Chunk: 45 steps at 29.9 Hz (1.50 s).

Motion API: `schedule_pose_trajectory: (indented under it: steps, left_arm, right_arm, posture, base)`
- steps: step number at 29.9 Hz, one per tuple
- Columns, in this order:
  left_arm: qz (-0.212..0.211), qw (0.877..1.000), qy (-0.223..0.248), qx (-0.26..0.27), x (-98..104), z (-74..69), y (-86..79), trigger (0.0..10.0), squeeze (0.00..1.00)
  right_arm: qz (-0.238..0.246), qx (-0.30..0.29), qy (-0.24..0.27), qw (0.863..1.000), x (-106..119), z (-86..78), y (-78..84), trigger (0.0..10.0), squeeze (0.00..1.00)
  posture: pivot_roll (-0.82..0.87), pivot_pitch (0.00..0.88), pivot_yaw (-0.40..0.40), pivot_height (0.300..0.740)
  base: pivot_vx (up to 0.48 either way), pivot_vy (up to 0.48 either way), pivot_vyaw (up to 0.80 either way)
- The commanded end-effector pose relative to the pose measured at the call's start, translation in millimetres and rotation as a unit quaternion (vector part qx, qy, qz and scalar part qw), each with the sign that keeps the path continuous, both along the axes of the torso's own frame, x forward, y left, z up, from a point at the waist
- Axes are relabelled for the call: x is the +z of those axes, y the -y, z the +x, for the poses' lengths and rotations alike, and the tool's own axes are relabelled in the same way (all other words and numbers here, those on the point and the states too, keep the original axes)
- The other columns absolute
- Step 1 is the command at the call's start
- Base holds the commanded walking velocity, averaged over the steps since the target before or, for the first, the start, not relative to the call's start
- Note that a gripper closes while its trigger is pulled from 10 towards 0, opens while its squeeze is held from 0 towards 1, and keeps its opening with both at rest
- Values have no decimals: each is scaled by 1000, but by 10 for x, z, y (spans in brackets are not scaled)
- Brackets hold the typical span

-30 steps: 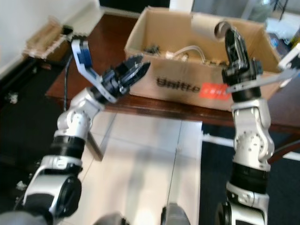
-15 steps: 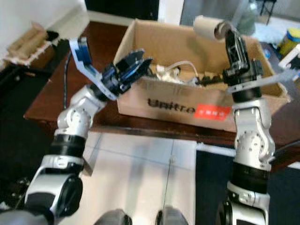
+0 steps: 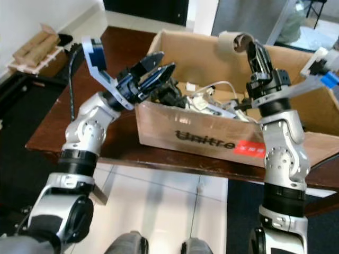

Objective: Picking trash to rubbish bin

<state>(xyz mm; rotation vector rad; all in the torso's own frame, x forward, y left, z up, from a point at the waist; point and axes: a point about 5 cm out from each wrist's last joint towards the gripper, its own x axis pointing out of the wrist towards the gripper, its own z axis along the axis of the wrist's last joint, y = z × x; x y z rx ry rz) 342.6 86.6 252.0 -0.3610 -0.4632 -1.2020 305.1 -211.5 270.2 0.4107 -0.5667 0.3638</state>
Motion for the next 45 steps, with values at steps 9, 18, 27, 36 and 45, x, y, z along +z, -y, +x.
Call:
schedule_pose_trajectory:
  steps: [9, 18, 27, 36, 45]
  left_arm:
    - [23, 1000, 13, 4, -20, -20, 48, 10000, 0]
    - [26, 1000, 13, 11, -21, -3, 45, 10000, 0]
    - [29, 999, 14, 12, -36, 3, 42, 10000, 0]
    - [8, 1000, -14, -9, -73, 7, 23, 10000, 0]
    - [-15, 996, -72, -57, -199, -31, -88, 10000, 0]
  right_arm:
    - [-19, -15, -8, 1000, -21, -9, 13, 10000, 0]
    - [-16, -19, -5, 1000, -24, -16, 10, 10000, 1000]
    - [4, -36, -3, 999, -8, -14, 64, 10000, 1000]
    - [-13, -19, -24, 999, -54, 20, -28, 10000, 0]
    - [-18, 15, -24, 999, -112, -1, -160, 10000, 0]
  posture:
    - [88, 64, -49, 740]
    - [90, 65, -46, 740]
    - [86, 62, -42, 740]
    - [86, 62, -42, 740]
    - [94, 72, -42, 740]
  base:
    - [0, 0, 0]
    - [0, 0, 0]
    - [0, 0, 0]
    - [0, 0, 0]
    - [0, 0, 0]
